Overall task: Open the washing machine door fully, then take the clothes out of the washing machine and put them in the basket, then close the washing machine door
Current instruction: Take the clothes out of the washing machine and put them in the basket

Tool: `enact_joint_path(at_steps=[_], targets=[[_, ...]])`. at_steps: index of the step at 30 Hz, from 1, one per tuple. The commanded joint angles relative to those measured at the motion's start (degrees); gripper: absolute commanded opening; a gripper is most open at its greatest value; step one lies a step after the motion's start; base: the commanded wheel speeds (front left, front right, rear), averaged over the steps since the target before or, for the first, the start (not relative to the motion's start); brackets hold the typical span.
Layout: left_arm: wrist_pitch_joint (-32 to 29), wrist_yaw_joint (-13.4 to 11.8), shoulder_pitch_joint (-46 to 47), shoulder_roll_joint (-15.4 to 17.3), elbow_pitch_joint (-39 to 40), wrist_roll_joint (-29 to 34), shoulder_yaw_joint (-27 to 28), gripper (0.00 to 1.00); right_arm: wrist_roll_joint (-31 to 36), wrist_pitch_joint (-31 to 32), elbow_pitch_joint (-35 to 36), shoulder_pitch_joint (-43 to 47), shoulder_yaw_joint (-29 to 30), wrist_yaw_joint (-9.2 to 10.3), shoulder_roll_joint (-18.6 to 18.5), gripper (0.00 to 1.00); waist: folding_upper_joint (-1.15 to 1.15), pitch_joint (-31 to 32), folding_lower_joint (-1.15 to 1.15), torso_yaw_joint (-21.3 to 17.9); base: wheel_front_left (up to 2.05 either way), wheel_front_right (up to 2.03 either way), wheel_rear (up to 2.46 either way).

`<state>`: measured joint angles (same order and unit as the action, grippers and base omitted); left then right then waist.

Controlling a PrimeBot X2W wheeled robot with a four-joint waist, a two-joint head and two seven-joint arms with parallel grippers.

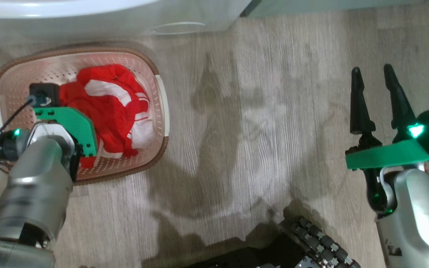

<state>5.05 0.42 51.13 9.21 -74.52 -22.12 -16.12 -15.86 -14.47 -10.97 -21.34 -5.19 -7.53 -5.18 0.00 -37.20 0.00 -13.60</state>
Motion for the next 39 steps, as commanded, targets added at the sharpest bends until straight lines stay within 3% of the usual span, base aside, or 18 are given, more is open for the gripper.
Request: enact_joint_path(at_steps=[1,6,7,8,9,10,13,23,32,39], targets=[[0.45,-0.57,0.91,2.39,0.62,-0.27,1.14,0.00,0.04,-0.53,1.92,0.12,-1.01,0.04,0.10,1.00,0.00,-1.59,0.00,-0.90,0.00,0.00,0.00],[-0.44,-0.27,0.10,2.57,0.58,-0.21,0.42,0.00,0.24,-0.53,1.77,-0.40,-1.37,0.04,0.36,1.00,0.00,-1.42,0.00,-1.27,0.00,0.00,0.00],[0.09,-0.18,-0.24,2.56,0.58,-0.19,0.28,0.14,0.24,-0.53,1.76,-0.42,-1.37,0.04,0.35,1.00,0.00,-0.93,0.00,-1.26,0.00,0.00,0.00],[0.71,-0.15,-0.65,2.47,0.58,-0.26,0.25,0.42,0.24,-0.53,1.78,-0.37,-1.19,0.04,0.31,1.00,0.00,-0.40,0.00,-1.16,0.00,0.00,0.00],[1.17,-0.08,-1.11,2.33,0.58,-0.41,0.26,0.80,0.26,-0.53,1.79,-0.25,-0.98,0.04,0.29,1.00,0.00,0.26,0.00,-1.01,0.00,0.00,0.00],[1.73,0.01,-1.54,2.14,0.57,-0.74,0.45,1.00,0.34,-0.53,1.73,-0.06,-0.83,0.04,0.25,1.00,0.00,1.15,0.00,-0.81,0.00,0.00,0.00],[3.71,0.24,-2.93,1.39,0.57,-1.12,0.44,1.00,0.60,-0.53,1.58,0.94,-0.07,0.04,-0.02,1.00,0.00,4.21,0.00,0.17,0.00,0.00,0.00],[9.84,5.02,-7.73,-0.20,2.88,-3.35,1.61,1.00,0.80,-0.53,-0.21,6.25,0.47,0.04,-1.11,1.00,0.00,18.96,0.00,4.24,0.00,0.00,0.00],[9.93,5.58,-17.86,1.16,20.56,-1.83,7.29,1.00,1.10,-0.53,-0.91,11.42,0.83,0.04,-1.09,1.00,0.00,28.52,0.00,6.01,0.00,0.00,0.00],[9.94,3.77,-27.06,1.40,33.09,1.89,12.00,1.00,1.20,-0.53,-1.04,14.90,2.02,0.04,-0.78,1.00,0.00,33.38,0.00,6.86,0.00,0.00,0.00]])
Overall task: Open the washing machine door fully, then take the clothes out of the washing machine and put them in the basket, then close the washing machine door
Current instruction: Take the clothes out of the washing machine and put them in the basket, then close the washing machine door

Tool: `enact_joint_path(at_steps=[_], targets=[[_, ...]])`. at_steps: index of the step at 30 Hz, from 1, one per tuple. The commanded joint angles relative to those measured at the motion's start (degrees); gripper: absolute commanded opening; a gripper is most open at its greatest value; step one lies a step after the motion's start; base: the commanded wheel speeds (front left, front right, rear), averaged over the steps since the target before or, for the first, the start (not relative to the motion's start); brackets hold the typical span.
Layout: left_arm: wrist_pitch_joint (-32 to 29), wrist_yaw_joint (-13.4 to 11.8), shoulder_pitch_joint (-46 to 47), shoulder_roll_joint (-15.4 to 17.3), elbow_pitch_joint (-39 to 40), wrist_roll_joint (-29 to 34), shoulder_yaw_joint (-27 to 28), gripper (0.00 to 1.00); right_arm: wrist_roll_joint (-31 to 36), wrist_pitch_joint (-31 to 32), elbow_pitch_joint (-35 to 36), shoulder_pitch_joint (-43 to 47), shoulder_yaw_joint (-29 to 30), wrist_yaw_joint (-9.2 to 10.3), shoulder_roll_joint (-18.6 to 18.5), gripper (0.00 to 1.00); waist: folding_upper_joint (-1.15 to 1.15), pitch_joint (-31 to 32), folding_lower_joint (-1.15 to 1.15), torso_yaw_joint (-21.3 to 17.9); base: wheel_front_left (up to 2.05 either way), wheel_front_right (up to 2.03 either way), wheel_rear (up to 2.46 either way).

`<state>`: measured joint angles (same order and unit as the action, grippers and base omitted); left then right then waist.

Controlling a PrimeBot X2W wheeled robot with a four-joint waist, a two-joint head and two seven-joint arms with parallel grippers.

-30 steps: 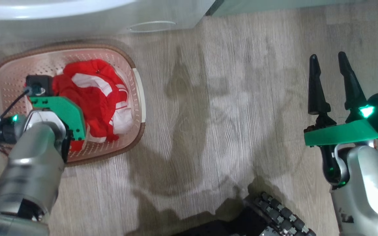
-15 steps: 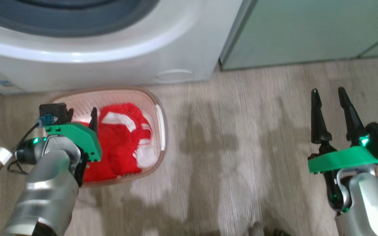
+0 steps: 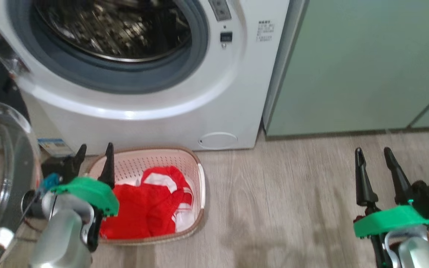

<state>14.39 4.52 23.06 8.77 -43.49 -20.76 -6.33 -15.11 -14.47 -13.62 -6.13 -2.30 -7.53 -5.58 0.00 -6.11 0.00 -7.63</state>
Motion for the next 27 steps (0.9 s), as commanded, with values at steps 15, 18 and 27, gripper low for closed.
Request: enact_joint_path(at_steps=[15,18,27], targets=[[0.61,-0.12,-12.72,-1.72,17.81,6.27,8.19,1.00,0.69,-0.53,1.84,3.30,1.20,0.04,0.74,1.00,0.00,6.77,0.00,2.22,0.00,0.00,0.00],[0.61,0.24,-12.88,-1.86,17.81,6.99,8.27,1.00,0.78,-0.53,1.97,3.50,1.47,0.04,0.91,1.00,0.00,6.92,0.00,2.40,0.00,0.00,0.00],[0.61,0.77,-13.11,-2.22,17.69,7.85,9.62,1.00,0.84,-0.53,1.90,3.92,2.03,0.04,1.08,1.00,0.00,7.32,0.00,2.26,0.00,0.00,0.00]])
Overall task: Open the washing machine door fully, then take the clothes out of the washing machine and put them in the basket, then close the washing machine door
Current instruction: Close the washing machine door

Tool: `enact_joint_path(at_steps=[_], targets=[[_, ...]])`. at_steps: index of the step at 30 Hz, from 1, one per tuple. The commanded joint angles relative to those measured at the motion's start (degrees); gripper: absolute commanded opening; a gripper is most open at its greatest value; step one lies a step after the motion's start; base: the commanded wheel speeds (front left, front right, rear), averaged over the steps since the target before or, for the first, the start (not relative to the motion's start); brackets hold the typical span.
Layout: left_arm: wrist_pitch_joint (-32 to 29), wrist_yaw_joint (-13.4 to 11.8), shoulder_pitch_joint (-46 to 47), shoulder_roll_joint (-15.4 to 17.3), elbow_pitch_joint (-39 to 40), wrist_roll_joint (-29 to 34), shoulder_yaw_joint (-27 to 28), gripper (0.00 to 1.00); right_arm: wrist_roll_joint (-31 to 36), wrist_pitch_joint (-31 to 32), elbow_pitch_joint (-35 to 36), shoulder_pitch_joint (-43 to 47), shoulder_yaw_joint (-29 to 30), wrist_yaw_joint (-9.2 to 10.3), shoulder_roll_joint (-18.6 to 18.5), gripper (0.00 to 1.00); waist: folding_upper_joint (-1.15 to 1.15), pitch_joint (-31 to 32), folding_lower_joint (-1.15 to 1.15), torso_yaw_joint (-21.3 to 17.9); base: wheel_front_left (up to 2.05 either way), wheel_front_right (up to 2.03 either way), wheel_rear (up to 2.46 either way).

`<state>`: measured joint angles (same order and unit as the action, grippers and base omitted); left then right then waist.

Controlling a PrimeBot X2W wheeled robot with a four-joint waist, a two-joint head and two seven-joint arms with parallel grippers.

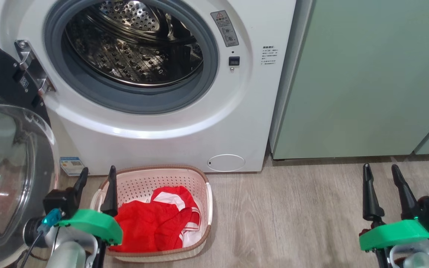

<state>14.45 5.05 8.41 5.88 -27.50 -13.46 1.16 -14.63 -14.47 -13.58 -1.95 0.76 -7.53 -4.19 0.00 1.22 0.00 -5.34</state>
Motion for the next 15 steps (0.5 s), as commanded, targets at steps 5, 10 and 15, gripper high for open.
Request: enact_joint_path(at_steps=[5,10,15], targets=[[0.54,0.31,1.68,0.18,1.82,0.88,2.93,1.00,0.40,-0.53,1.83,-0.48,-1.01,0.04,-0.28,1.00,0.00,-0.14,0.00,-0.12,0.00,0.00,0.00],[0.54,0.42,1.87,-0.31,1.74,0.92,3.75,1.00,0.44,-0.53,1.76,-0.68,-1.07,0.04,-0.27,1.00,0.00,-0.30,0.00,-0.16,0.00,0.00,0.00],[0.54,0.60,1.83,-0.60,1.58,1.09,4.15,1.00,0.48,-0.53,1.74,-0.59,-1.00,0.04,-0.24,1.00,0.00,-0.35,0.00,-0.20,0.00,0.00,0.00]])
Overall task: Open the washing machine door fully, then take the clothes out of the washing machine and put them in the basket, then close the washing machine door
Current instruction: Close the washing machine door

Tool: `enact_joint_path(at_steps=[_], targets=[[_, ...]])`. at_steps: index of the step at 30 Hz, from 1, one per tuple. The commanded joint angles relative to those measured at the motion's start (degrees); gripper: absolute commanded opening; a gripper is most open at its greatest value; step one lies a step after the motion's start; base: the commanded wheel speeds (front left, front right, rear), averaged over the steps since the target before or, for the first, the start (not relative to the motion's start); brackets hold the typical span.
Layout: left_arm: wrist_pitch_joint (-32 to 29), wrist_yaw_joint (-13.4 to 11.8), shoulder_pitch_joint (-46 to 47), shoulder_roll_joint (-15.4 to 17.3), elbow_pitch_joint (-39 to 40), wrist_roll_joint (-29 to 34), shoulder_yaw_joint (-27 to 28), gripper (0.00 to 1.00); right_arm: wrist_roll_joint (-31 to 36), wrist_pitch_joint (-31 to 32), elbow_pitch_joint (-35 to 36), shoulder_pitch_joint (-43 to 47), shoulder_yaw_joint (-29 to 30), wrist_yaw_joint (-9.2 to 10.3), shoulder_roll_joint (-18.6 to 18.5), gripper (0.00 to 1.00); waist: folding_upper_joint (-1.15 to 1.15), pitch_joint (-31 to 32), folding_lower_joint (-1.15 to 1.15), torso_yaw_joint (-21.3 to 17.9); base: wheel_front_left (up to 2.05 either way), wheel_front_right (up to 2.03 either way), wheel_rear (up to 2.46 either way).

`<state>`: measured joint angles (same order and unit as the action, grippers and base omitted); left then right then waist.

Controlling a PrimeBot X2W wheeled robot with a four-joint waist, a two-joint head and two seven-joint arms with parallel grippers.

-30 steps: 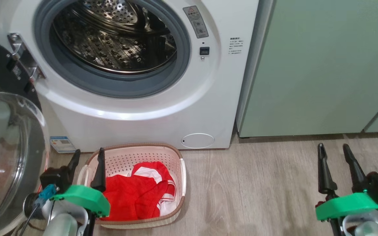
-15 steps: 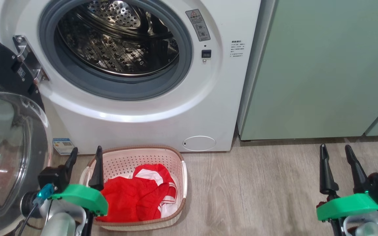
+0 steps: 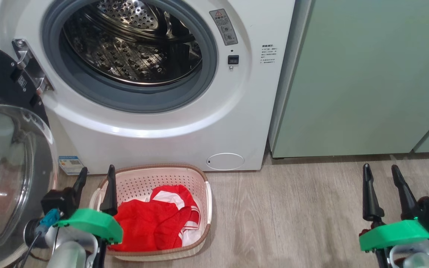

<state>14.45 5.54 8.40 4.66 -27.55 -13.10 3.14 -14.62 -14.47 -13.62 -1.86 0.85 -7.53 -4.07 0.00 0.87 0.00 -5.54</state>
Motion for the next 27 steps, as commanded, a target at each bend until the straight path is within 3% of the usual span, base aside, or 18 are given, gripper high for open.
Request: enact_joint_path(at_steps=[1,14,27], targets=[[0.54,0.16,1.83,0.56,1.57,0.77,2.25,1.00,0.48,-0.53,1.75,-0.65,-1.13,0.04,-0.34,1.00,0.00,0.00,0.00,-0.02,0.00,0.00,0.00],[0.54,0.72,1.93,-0.03,1.65,1.03,3.76,1.00,0.30,-0.53,1.64,-0.36,-0.83,0.04,-0.20,1.00,0.00,-0.28,0.00,-0.02,-0.21,0.18,0.03],[0.55,1.20,1.96,-0.35,1.14,1.62,4.05,1.00,0.24,-0.53,1.58,-0.23,-0.93,0.04,-0.14,1.00,0.00,-0.14,0.00,0.08,-1.78,1.64,0.14]])
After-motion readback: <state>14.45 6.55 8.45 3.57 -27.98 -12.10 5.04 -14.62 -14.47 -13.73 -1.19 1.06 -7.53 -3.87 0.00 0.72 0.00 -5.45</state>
